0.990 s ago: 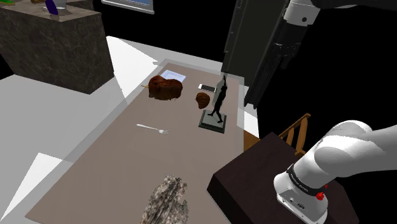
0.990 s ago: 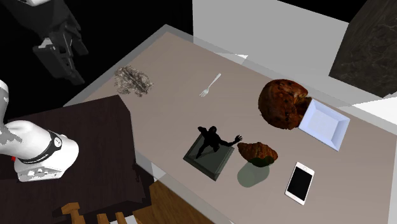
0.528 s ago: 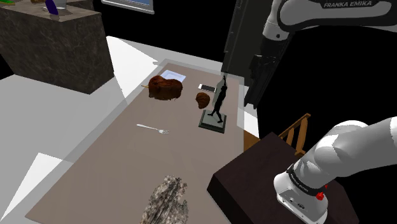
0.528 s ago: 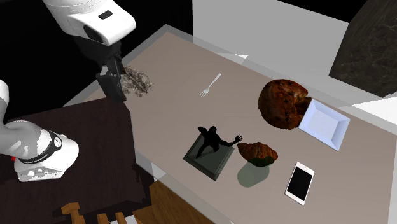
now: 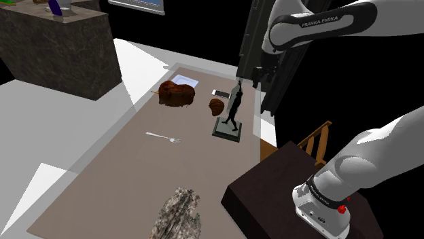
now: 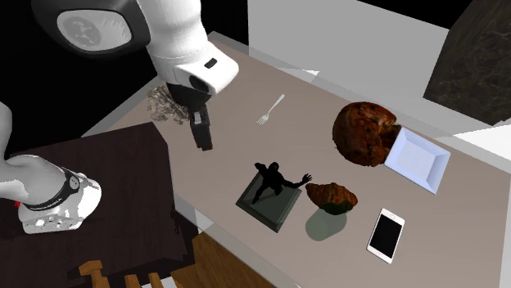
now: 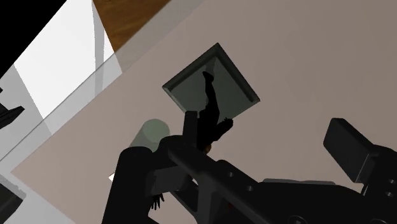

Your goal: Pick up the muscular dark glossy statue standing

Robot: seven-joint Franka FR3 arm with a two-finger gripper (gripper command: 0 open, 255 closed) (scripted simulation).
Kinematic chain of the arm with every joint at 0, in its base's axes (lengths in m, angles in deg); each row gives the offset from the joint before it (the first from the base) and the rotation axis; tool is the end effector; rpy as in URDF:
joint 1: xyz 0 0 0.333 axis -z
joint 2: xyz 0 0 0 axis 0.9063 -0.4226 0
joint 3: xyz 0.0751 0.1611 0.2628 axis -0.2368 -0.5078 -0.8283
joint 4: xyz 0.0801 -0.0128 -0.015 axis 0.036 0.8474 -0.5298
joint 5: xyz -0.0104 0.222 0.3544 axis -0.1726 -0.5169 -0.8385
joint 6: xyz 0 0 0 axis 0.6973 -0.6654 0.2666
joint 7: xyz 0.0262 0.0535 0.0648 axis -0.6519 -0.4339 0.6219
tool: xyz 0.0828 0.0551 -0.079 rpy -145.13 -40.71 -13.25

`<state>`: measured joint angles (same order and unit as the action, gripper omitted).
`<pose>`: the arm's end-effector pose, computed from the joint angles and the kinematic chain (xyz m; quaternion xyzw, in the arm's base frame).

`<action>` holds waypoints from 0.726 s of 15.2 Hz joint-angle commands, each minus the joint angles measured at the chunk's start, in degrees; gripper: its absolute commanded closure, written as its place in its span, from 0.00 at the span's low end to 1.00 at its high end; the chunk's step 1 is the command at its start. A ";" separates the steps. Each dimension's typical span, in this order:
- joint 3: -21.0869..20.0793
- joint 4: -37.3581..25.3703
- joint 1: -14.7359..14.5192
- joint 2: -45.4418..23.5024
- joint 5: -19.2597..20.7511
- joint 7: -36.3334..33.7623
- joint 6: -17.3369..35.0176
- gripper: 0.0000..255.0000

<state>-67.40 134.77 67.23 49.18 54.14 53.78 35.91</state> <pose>0.4853 -0.0595 0.4280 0.9987 -0.0211 -0.0080 0.0464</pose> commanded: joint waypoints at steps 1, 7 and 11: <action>0.31 -1.22 0.26 -3.97 0.58 0.22 3.10 0.00; 1.09 -7.68 0.96 -16.53 1.92 0.76 10.07 0.00; 1.52 -13.51 1.44 -25.08 2.56 1.14 13.38 0.00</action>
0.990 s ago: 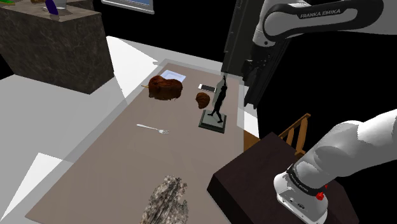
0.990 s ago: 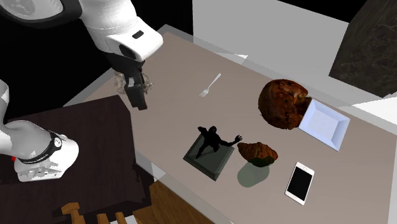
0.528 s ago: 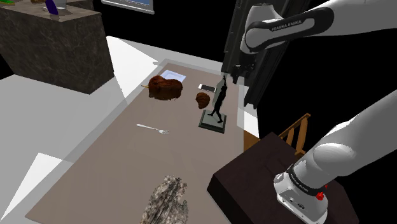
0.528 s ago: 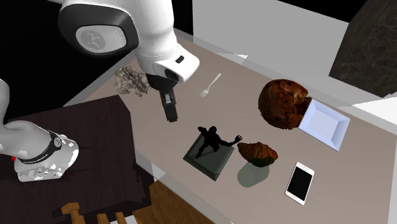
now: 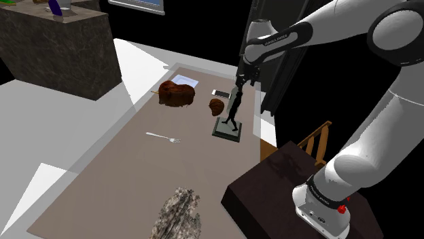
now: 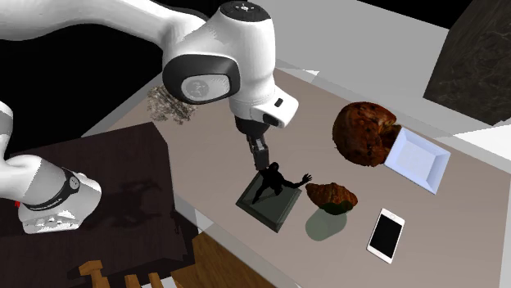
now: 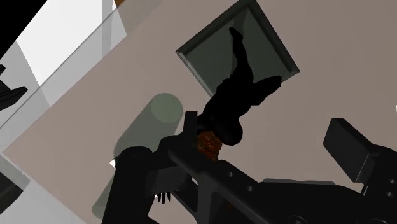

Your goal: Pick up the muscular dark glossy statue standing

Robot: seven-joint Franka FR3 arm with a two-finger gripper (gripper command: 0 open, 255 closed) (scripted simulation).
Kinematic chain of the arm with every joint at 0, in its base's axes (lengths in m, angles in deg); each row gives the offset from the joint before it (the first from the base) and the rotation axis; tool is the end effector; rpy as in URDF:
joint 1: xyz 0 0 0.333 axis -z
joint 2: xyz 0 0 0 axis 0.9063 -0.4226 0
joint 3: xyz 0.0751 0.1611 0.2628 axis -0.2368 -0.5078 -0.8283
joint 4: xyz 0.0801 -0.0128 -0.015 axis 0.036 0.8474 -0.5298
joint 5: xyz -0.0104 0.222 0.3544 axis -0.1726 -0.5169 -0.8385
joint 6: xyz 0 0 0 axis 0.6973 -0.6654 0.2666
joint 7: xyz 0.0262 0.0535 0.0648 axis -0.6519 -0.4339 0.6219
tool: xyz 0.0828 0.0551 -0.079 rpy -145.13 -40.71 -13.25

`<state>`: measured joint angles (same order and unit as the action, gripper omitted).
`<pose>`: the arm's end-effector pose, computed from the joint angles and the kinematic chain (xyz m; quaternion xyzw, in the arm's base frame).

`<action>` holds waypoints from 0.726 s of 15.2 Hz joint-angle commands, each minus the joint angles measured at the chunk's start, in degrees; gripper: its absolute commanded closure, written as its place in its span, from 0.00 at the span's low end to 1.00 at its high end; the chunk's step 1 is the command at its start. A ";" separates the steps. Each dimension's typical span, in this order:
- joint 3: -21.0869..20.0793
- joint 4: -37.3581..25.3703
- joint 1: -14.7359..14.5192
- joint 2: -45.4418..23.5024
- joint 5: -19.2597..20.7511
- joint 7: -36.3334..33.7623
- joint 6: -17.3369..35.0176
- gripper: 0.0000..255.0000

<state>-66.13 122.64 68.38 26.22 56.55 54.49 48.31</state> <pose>0.5863 -0.0923 0.3322 0.9973 -0.0134 0.0024 0.0715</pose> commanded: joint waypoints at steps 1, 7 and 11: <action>0.33 -3.03 0.42 -4.28 0.28 0.53 1.64 0.00; 0.62 -8.35 0.86 -11.99 0.67 0.68 4.51 0.00; 0.67 -7.67 0.89 -13.83 0.84 0.25 7.00 0.00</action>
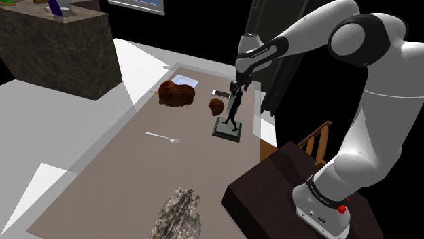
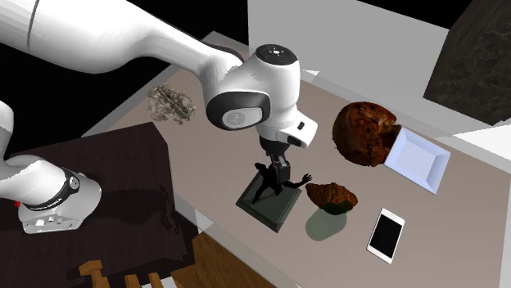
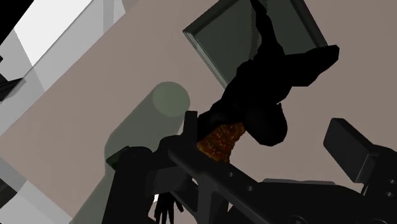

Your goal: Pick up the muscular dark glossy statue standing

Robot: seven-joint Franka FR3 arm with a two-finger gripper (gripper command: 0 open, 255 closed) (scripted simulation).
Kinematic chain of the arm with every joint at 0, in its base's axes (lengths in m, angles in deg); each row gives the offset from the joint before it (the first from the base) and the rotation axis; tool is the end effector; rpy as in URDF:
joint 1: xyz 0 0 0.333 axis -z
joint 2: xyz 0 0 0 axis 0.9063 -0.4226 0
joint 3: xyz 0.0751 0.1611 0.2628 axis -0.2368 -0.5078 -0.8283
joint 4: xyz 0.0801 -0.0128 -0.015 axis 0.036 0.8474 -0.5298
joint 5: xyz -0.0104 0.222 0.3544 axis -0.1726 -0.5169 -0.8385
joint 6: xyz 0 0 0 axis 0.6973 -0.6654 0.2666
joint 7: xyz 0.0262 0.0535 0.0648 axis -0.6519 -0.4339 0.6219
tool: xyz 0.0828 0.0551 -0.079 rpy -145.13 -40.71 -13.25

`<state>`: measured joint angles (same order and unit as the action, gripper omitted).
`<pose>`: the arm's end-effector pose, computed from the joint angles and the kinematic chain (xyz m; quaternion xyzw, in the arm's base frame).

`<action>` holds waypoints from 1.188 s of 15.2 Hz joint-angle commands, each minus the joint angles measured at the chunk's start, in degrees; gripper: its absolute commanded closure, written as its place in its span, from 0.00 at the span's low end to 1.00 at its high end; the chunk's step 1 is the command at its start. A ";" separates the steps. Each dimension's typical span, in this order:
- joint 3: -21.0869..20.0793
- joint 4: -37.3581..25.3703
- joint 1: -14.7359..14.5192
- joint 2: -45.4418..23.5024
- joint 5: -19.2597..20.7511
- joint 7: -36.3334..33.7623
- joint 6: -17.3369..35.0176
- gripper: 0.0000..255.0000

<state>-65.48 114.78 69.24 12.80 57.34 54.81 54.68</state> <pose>0.6332 -0.1127 0.2611 0.9965 -0.0094 0.0072 0.0832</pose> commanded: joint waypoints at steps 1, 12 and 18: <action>0.05 0.40 0.05 -1.17 0.11 -0.23 1.59 0.00; 0.03 0.28 0.02 -1.27 0.11 -0.27 1.56 1.00; -0.01 -0.38 0.00 1.18 -0.10 0.30 -1.50 1.00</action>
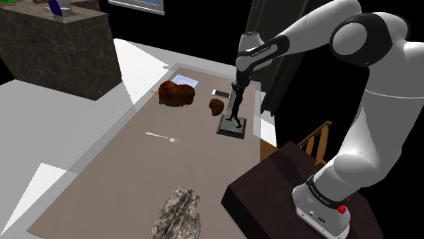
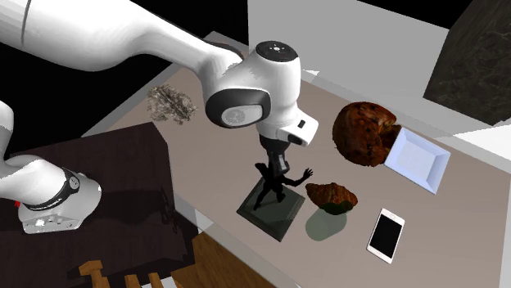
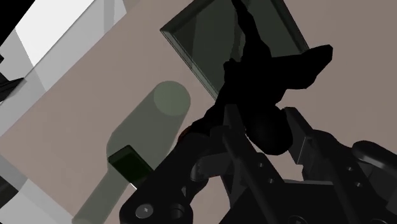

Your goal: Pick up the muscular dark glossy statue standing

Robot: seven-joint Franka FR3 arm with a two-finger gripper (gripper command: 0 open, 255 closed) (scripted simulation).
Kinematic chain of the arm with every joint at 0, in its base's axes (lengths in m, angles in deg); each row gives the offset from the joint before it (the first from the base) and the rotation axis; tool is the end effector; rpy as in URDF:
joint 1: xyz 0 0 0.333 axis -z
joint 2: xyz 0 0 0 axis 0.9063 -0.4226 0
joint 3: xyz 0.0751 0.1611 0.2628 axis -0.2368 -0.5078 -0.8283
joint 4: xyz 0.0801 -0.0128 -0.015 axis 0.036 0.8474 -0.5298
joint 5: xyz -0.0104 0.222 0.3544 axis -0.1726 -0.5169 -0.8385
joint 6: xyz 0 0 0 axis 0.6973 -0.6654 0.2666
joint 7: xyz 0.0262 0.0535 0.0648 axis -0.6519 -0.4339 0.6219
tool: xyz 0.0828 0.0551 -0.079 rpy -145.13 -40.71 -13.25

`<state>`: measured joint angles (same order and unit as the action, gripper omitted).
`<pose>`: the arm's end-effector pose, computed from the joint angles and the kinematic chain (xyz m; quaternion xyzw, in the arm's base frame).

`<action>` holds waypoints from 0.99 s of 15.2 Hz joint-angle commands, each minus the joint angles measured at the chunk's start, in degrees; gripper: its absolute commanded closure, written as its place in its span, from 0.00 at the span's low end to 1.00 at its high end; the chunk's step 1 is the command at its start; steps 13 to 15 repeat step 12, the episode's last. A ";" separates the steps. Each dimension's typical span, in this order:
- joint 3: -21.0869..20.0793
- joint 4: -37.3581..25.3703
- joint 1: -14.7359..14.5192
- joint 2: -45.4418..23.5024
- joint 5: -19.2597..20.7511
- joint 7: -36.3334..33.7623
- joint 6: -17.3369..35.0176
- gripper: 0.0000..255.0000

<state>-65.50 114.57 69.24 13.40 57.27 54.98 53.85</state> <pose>0.6334 -0.1127 0.2681 0.9965 -0.0093 0.0069 0.0831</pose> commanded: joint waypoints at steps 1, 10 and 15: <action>-0.01 -0.36 -0.01 1.02 -0.07 0.23 -1.30 1.00; -0.10 -2.67 -0.10 4.59 -0.43 1.17 -7.12 1.00; -0.10 -2.71 -0.10 4.65 -0.44 1.19 -7.22 1.00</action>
